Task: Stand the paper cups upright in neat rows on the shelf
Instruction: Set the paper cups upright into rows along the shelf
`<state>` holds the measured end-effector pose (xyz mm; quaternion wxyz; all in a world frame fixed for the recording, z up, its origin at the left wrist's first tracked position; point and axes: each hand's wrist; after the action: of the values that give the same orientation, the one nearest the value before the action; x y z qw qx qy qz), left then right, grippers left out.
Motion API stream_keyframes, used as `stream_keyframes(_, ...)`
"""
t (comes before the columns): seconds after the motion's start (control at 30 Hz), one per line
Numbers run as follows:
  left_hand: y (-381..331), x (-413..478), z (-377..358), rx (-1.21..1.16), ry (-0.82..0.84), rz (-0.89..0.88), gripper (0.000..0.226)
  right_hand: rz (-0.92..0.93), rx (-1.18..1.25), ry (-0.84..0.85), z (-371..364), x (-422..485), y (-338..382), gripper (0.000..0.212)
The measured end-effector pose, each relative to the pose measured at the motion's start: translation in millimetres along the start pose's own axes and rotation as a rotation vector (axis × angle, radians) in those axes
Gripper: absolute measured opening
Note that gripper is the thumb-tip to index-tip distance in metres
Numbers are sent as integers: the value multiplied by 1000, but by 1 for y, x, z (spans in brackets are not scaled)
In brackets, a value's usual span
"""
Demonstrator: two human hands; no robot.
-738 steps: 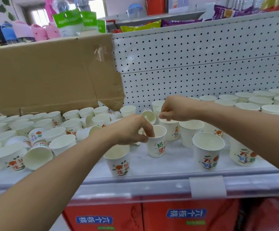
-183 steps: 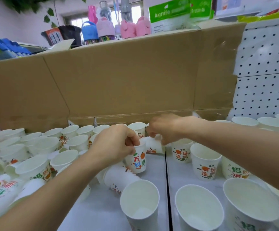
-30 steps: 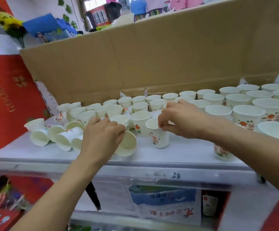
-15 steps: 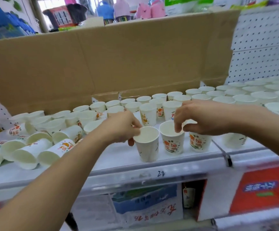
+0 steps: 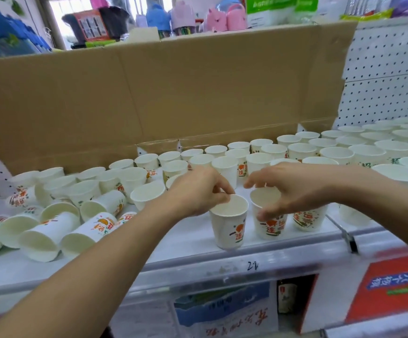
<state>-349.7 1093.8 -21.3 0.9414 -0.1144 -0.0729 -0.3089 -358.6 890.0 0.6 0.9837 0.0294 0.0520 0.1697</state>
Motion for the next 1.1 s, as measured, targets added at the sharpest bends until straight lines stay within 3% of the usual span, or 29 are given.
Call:
stream_keyframes(0.1,2,-2,4,-43,-7,-50,22,-6,26,27,7,-1,0,71)
stream_keyframes(0.23,33,-17,46,-162,-279,67,23,15,59,-89,31,19,-8,59)
stream_keyframes(0.3,53,-30,64,-130,-335,151,23,51,99,-144,40,39,-9,49)
stream_keyframes(0.43,76,-45,62,-41,-131,231,38,209,73,-131,40,84,8,38)
stream_keyframes(0.57,80,-38,38,32,-44,203,48,348,-304,-219,31,126,33,40)
stream_keyframes(0.77,79,-31,20,270,-9,164,13,491,-633,-273,6,157,51,56)
stream_keyframes(0.97,84,-49,26,279,-62,171,13,581,-668,-390,-2,166,58,38)
stream_keyframes(1.1,88,-57,25,234,-137,127,9,693,-478,-601,-3,178,57,17)
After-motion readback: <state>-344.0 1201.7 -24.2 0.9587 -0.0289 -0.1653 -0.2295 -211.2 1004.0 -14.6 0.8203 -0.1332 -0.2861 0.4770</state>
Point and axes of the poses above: each hand's wrist, its own x-axis towards the middle knuckle, its own z-axis out of the back of the hand, y = z × x, and after that the axes turned 14 degrees about -z, right-handed
